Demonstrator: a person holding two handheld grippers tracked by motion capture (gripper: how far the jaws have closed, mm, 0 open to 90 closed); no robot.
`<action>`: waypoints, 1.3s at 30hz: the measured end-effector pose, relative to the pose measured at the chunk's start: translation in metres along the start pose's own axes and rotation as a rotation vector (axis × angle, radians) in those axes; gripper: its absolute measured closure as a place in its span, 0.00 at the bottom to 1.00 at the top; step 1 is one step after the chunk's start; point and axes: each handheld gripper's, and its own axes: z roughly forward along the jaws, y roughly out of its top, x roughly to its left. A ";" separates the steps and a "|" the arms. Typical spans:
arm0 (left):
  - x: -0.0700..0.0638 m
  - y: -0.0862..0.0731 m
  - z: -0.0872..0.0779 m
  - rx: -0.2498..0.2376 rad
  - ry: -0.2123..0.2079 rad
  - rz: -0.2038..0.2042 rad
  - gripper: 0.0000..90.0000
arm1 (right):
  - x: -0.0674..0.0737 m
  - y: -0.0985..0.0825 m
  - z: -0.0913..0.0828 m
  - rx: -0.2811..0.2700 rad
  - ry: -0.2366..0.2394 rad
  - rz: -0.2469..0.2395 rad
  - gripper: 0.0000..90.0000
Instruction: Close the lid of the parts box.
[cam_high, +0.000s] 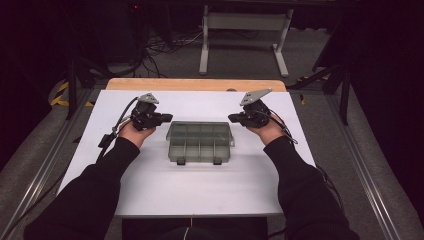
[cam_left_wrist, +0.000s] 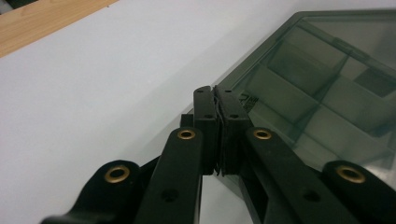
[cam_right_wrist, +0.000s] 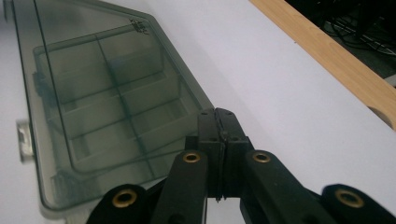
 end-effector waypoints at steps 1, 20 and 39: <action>-0.001 0.000 -0.002 -0.002 0.000 0.006 0.98 | 0.000 0.000 0.000 0.000 0.000 0.000 1.00; -0.031 -0.001 -0.014 0.076 -0.072 0.083 0.98 | 0.026 -0.006 -0.004 0.074 0.051 0.005 1.00; -0.041 -0.007 -0.012 0.166 -0.135 0.082 0.98 | 0.043 -0.015 0.011 0.153 0.106 0.003 0.99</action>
